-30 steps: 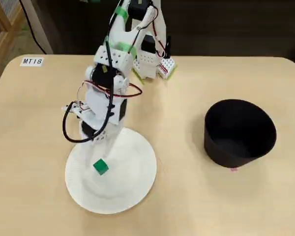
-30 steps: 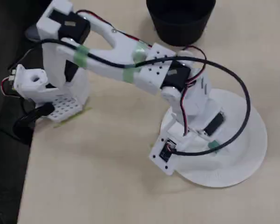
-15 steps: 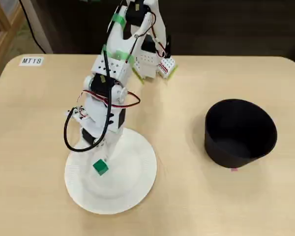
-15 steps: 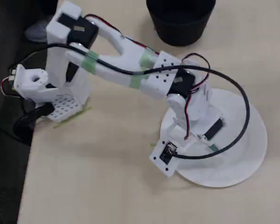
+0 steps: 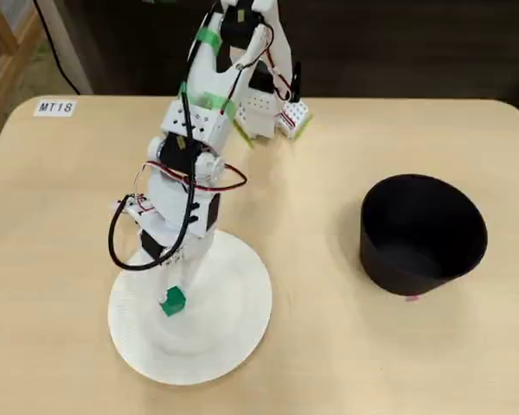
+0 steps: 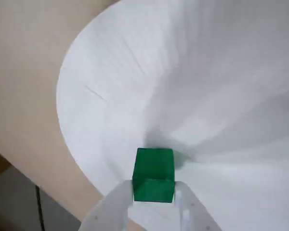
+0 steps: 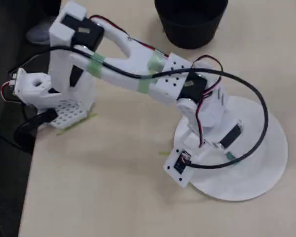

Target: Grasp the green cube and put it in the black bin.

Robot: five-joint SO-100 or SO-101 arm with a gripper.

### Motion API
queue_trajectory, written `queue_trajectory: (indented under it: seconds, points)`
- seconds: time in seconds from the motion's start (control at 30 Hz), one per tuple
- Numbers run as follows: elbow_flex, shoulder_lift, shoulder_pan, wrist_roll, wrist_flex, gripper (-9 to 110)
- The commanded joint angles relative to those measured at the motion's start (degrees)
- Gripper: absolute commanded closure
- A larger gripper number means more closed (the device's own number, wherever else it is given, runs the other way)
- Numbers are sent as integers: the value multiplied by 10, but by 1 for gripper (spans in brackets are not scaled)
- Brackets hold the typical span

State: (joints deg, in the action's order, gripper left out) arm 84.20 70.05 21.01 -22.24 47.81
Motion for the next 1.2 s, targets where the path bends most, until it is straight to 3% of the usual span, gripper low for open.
queue_trajectory:
  seconds: [0.0,0.77,0.93,1.17]
  points:
    - [-18,24,3,3,9,102]
    - [-24,345,-47,70,223,102]
    - [-4,428,-116,87,274,102]
    - [144,550,-299,84,258,102]
